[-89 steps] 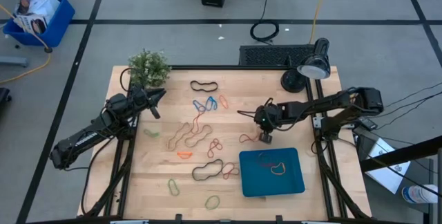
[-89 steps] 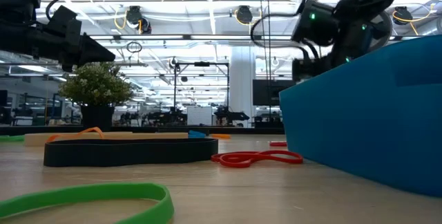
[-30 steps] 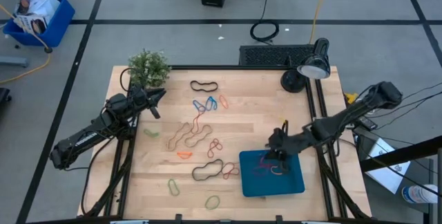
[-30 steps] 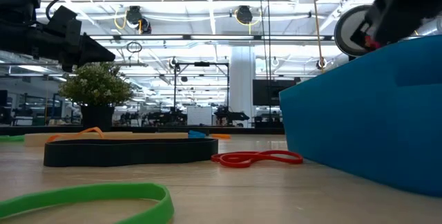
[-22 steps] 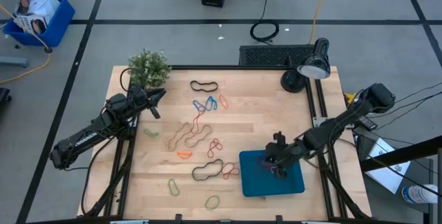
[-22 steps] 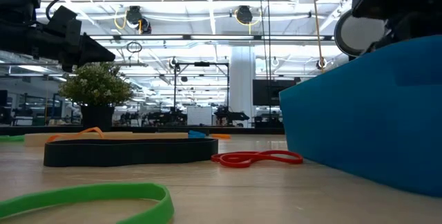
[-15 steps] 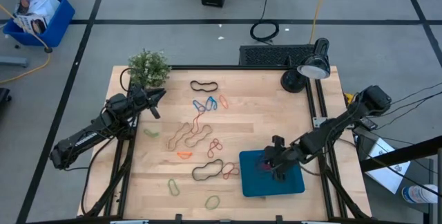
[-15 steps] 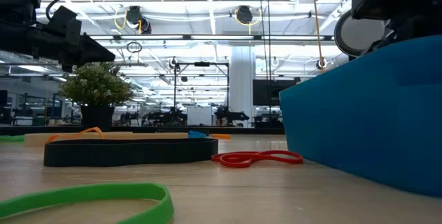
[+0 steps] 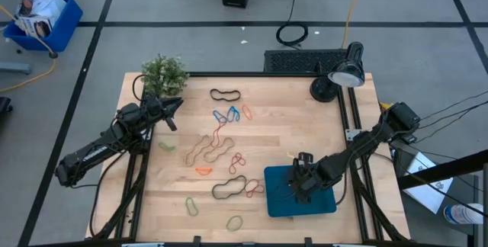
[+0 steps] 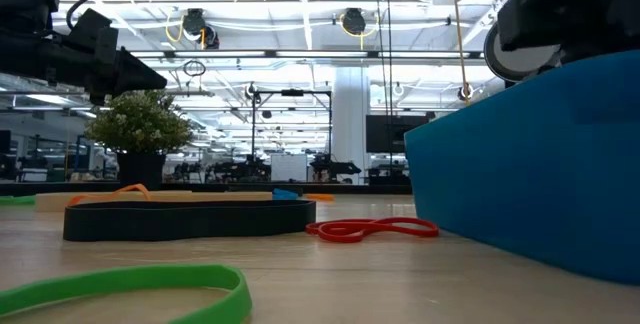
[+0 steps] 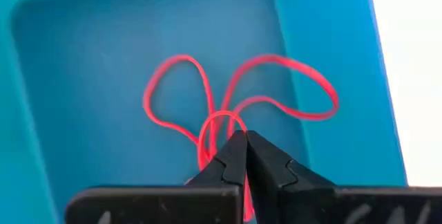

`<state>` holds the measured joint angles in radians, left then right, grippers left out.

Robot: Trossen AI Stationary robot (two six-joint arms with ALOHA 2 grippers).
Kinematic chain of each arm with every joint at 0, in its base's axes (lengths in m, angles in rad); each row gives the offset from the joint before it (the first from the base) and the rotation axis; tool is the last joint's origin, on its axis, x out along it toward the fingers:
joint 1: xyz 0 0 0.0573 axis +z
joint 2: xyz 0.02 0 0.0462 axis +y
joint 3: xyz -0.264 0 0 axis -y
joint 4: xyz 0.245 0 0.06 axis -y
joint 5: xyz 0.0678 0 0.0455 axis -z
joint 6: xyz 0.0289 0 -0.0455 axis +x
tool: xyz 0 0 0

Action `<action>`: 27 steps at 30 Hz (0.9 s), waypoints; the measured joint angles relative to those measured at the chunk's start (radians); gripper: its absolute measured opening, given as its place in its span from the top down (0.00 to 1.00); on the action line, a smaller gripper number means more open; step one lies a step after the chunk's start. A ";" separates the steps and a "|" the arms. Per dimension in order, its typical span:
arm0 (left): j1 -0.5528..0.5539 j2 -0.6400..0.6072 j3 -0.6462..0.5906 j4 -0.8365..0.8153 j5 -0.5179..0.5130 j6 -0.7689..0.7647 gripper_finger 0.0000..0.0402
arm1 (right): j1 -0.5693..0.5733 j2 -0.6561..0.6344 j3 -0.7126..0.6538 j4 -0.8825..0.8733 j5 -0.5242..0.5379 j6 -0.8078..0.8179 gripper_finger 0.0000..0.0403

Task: Pick and place rubber bands into bin
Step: Put the red rubber band into the blue bin

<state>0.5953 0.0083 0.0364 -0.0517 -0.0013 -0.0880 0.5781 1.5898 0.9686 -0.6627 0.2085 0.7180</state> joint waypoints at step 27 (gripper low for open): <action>0.000 0.000 0.000 0.001 0.002 -0.074 0.82 | 0.000 0.037 0.014 -0.030 -0.127 0.055 0.87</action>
<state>0.5953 0.0085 0.0368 -0.0502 0.0010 -0.1619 0.5781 1.6268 0.9821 -0.6922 0.0820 0.7726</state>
